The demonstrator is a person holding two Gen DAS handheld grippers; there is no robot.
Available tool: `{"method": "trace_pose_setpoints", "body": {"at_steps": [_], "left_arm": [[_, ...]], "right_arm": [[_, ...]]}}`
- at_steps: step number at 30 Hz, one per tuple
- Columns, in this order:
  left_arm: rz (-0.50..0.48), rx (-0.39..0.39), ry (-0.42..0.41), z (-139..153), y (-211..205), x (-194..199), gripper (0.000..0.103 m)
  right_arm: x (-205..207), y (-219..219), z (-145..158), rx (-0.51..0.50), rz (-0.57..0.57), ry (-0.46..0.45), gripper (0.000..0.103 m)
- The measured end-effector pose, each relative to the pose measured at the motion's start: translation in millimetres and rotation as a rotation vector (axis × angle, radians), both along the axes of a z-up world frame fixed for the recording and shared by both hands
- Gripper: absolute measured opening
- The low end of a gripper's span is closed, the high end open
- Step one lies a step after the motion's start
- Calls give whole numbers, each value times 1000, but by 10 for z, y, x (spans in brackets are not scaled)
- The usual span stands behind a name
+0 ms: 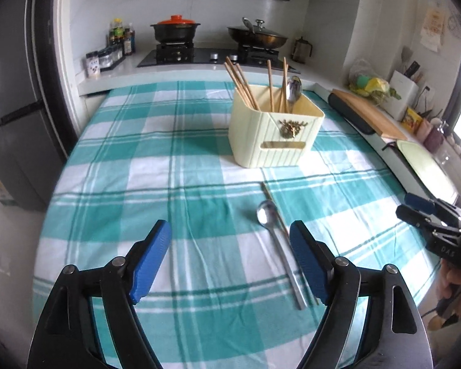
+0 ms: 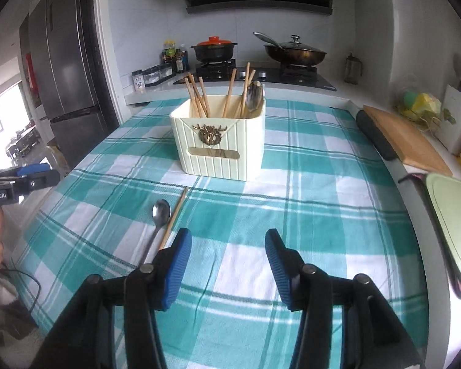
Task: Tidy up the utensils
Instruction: 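Move both open tools back over the steel spoon and last chopstick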
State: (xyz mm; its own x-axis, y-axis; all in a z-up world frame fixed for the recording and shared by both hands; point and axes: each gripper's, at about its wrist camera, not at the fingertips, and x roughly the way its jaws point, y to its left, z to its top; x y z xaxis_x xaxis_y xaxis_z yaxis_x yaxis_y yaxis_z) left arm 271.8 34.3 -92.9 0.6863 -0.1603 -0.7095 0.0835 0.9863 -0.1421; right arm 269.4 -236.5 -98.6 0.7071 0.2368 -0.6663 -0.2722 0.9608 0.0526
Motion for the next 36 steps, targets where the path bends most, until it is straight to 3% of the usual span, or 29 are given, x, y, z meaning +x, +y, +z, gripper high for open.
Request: {"method": "trace_pose_setpoints", "body": {"at_steps": [3,7,10,13,19,36], "left_arm": [[-19,-38,20,-134,-131,-138,81],[-33,18,27,-230,-284,-224,81],[-28,8,28,-246,-276,-290,81],[-8,9,21,-241,-260,-307,81],[66,82,11,-284,-207,-254,82],[142,147,-5,-369,8,-199,82]], "right_arm": [[-212,-41,-77,29,-35,-9,57],[-334,-19,-220,21,-49,12,57],[-366,4,-241,42,-47,18,57],[-370,48,-218,35,-44,5,57],[-402,47,-203,50,-56,-13,57],[-237,296,-421,3,-31,63,57]]}}
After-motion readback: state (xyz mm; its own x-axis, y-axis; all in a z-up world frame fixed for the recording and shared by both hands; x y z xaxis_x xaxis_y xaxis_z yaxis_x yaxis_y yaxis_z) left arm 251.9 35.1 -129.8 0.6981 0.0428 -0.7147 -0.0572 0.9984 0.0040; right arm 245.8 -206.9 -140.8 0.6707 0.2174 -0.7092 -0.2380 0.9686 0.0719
